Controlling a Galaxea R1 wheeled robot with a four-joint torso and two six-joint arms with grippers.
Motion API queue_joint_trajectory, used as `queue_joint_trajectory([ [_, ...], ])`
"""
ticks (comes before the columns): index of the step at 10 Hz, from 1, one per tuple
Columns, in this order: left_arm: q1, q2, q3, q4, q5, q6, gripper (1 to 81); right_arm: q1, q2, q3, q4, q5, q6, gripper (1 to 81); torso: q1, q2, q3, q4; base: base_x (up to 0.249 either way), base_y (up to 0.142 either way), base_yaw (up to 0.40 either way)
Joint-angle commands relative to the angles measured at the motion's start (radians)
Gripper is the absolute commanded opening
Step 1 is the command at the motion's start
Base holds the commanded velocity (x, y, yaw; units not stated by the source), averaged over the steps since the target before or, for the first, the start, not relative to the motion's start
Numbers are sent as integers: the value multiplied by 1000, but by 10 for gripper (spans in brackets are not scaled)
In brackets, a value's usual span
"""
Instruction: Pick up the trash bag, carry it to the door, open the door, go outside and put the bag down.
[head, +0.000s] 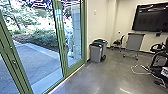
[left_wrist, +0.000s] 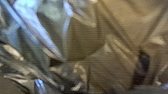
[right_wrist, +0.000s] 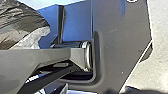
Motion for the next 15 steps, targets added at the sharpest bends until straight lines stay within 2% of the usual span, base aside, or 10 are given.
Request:
queue_joint_trajectory([
  [1,-50,5,2,14,53,6,10,33,10,9,-14,-61,-5,811,0,0,0,0,164,0,0],
  [3,-50,4,2,14,53,6,10,33,13,12,-36,-61,-5,811,0,0,0,0,164,0,0],
  [15,-50,5,2,14,53,6,10,31,14,12,-34,-63,-4,811,0,0,0,0,164,0,0],
])
